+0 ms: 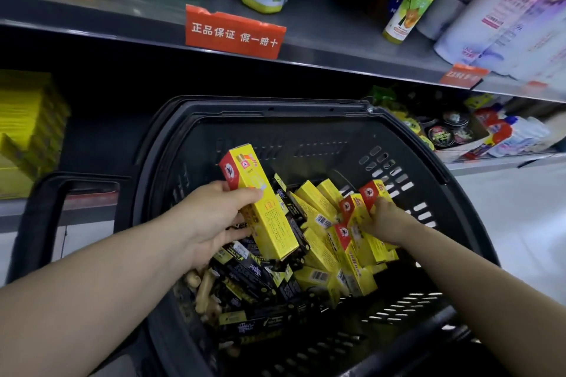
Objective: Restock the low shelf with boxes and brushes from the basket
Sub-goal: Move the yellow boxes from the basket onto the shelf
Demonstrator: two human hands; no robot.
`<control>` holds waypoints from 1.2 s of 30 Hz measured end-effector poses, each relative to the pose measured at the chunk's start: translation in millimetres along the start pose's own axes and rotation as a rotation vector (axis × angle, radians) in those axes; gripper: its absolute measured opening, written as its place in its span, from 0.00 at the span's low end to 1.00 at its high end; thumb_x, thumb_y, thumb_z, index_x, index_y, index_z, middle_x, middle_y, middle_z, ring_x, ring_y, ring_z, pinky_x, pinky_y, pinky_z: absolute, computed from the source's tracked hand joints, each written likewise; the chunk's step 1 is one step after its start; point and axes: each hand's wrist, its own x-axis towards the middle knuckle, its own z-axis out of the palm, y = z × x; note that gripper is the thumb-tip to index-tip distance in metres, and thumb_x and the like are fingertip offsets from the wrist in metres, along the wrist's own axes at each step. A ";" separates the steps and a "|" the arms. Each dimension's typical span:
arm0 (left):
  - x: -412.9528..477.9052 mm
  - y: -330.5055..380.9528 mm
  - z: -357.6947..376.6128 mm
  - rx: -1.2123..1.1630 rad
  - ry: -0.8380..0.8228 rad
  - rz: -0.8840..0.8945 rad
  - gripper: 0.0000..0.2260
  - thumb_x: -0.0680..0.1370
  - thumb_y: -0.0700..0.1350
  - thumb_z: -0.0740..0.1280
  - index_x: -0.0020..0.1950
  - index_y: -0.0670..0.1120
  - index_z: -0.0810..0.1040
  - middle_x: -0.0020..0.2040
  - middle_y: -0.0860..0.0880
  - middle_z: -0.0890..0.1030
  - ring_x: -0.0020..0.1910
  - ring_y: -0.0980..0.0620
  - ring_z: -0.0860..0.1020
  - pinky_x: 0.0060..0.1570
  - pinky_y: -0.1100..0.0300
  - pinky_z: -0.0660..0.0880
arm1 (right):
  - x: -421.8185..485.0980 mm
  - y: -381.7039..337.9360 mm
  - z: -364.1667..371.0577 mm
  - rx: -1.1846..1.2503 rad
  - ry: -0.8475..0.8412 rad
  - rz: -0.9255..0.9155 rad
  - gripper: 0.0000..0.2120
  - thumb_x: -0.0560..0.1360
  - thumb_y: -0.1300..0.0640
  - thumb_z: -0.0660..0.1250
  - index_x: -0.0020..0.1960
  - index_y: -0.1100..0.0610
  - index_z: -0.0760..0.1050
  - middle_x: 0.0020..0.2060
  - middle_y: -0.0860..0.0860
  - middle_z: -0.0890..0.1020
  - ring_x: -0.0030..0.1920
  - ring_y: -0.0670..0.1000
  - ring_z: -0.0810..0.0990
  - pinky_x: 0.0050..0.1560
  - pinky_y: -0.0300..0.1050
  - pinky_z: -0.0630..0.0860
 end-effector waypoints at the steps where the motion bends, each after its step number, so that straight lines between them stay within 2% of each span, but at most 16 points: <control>1: -0.5 0.0 0.5 0.003 0.000 0.001 0.06 0.76 0.39 0.67 0.52 0.44 0.74 0.50 0.43 0.82 0.51 0.45 0.80 0.55 0.49 0.76 | 6.2 7.6 7.8 0.014 -0.065 0.032 0.33 0.76 0.46 0.65 0.72 0.64 0.57 0.67 0.59 0.69 0.61 0.56 0.73 0.56 0.45 0.72; 3: -0.8 1.2 1.2 -0.001 0.003 0.006 0.07 0.76 0.38 0.68 0.53 0.43 0.74 0.51 0.43 0.82 0.52 0.46 0.79 0.59 0.48 0.74 | 12.6 14.5 18.9 0.022 -0.150 0.062 0.35 0.75 0.47 0.67 0.72 0.65 0.57 0.63 0.59 0.74 0.60 0.56 0.75 0.55 0.45 0.74; 6: -0.2 2.1 0.6 0.001 0.007 0.003 0.08 0.75 0.38 0.68 0.54 0.43 0.74 0.53 0.43 0.82 0.55 0.46 0.79 0.63 0.50 0.72 | 15.8 14.0 14.6 0.016 -0.200 0.069 0.19 0.74 0.54 0.68 0.59 0.64 0.69 0.40 0.56 0.78 0.43 0.56 0.81 0.32 0.41 0.75; 8: 0.1 1.8 0.0 0.002 0.010 0.002 0.09 0.75 0.39 0.69 0.54 0.43 0.74 0.53 0.43 0.81 0.55 0.46 0.78 0.65 0.51 0.70 | 9.4 7.9 4.3 0.095 -0.187 0.053 0.11 0.74 0.56 0.68 0.50 0.61 0.70 0.34 0.54 0.74 0.35 0.54 0.78 0.28 0.39 0.72; 10: 0.4 2.0 -0.4 0.012 0.024 0.004 0.10 0.75 0.40 0.69 0.54 0.43 0.74 0.51 0.44 0.82 0.53 0.48 0.79 0.65 0.52 0.70 | -1.5 -5.7 -6.5 0.307 -0.118 -0.051 0.09 0.74 0.55 0.68 0.43 0.60 0.70 0.34 0.54 0.75 0.34 0.52 0.77 0.31 0.40 0.74; 13: 0.8 2.6 2.5 -0.011 0.018 0.028 0.06 0.75 0.41 0.69 0.51 0.42 0.76 0.47 0.45 0.83 0.48 0.50 0.80 0.61 0.54 0.72 | -34.3 -45.7 -25.8 0.783 -0.083 -0.293 0.10 0.72 0.56 0.69 0.46 0.55 0.68 0.42 0.52 0.78 0.37 0.48 0.81 0.41 0.45 0.81; 15: 0.6 2.8 6.0 -0.028 0.008 0.050 0.03 0.76 0.41 0.67 0.48 0.43 0.76 0.45 0.45 0.84 0.47 0.50 0.81 0.55 0.54 0.74 | -56.7 -70.4 -33.1 0.737 -0.069 -0.439 0.11 0.71 0.55 0.70 0.48 0.52 0.68 0.47 0.51 0.78 0.39 0.48 0.81 0.45 0.49 0.81; 18: 1.8 2.1 7.3 -0.010 0.011 0.063 0.06 0.77 0.43 0.66 0.51 0.43 0.75 0.48 0.43 0.84 0.47 0.47 0.82 0.49 0.51 0.77 | -82.1 -94.4 -30.3 0.692 -0.139 -0.599 0.13 0.73 0.52 0.69 0.49 0.51 0.66 0.48 0.55 0.80 0.42 0.51 0.78 0.44 0.51 0.76; 21: 2.4 1.5 5.1 0.044 0.042 0.057 0.08 0.76 0.45 0.67 0.53 0.43 0.78 0.48 0.43 0.84 0.46 0.46 0.82 0.52 0.49 0.77 | -93.5 -98.3 -25.2 0.841 -0.273 -0.692 0.09 0.77 0.57 0.65 0.51 0.50 0.64 0.45 0.47 0.81 0.42 0.47 0.77 0.42 0.41 0.75; 24: 0.5 -0.2 2.6 0.112 0.044 0.052 0.09 0.71 0.44 0.73 0.49 0.45 0.79 0.45 0.45 0.84 0.44 0.48 0.82 0.44 0.54 0.77 | -88.8 -88.3 -31.4 0.752 -0.386 -0.726 0.12 0.79 0.58 0.62 0.55 0.42 0.66 0.44 0.36 0.80 0.47 0.35 0.78 0.48 0.30 0.74; 26: -0.5 -1.5 1.4 0.168 0.044 0.040 0.11 0.69 0.43 0.75 0.49 0.46 0.79 0.46 0.44 0.84 0.45 0.47 0.82 0.42 0.56 0.76 | -70.4 -73.0 -35.3 0.674 -0.338 -0.691 0.11 0.79 0.55 0.62 0.56 0.39 0.70 0.54 0.38 0.78 0.55 0.37 0.77 0.54 0.32 0.74; 27: -0.5 -2.0 1.0 0.186 0.042 0.031 0.12 0.68 0.42 0.75 0.50 0.46 0.78 0.46 0.44 0.84 0.46 0.47 0.81 0.43 0.56 0.75 | -57.6 -61.3 -36.3 0.636 -0.243 -0.624 0.11 0.78 0.54 0.63 0.58 0.42 0.72 0.58 0.42 0.77 0.56 0.40 0.77 0.55 0.36 0.74; 30: -1.1 -2.0 0.6 0.208 0.026 0.023 0.13 0.67 0.42 0.75 0.50 0.47 0.78 0.49 0.44 0.84 0.49 0.46 0.80 0.49 0.53 0.74 | -15.9 -12.2 -28.6 0.209 0.130 -0.201 0.21 0.77 0.53 0.64 0.68 0.56 0.66 0.65 0.56 0.72 0.59 0.55 0.76 0.56 0.47 0.73; 32: -0.8 -2.1 -0.2 0.217 0.023 0.015 0.15 0.67 0.42 0.76 0.51 0.46 0.78 0.50 0.45 0.83 0.51 0.45 0.80 0.52 0.51 0.73 | 1.1 15.2 -13.2 0.021 0.089 0.005 0.29 0.77 0.51 0.63 0.72 0.63 0.58 0.68 0.62 0.66 0.65 0.60 0.71 0.61 0.50 0.70; 34: 0.1 -1.8 -0.9 0.216 0.026 0.008 0.16 0.67 0.42 0.76 0.53 0.46 0.79 0.50 0.45 0.83 0.51 0.45 0.80 0.50 0.52 0.73 | 12.5 28.8 2.7 0.023 0.035 0.080 0.32 0.78 0.51 0.61 0.74 0.65 0.53 0.70 0.63 0.61 0.67 0.62 0.68 0.63 0.51 0.69; 36: 0.8 -1.2 -1.2 0.207 0.025 0.010 0.15 0.67 0.41 0.76 0.52 0.46 0.79 0.50 0.45 0.84 0.50 0.45 0.80 0.49 0.52 0.73 | 20.2 33.0 9.6 0.083 0.082 0.124 0.32 0.77 0.52 0.63 0.74 0.64 0.53 0.69 0.63 0.61 0.67 0.62 0.68 0.62 0.51 0.70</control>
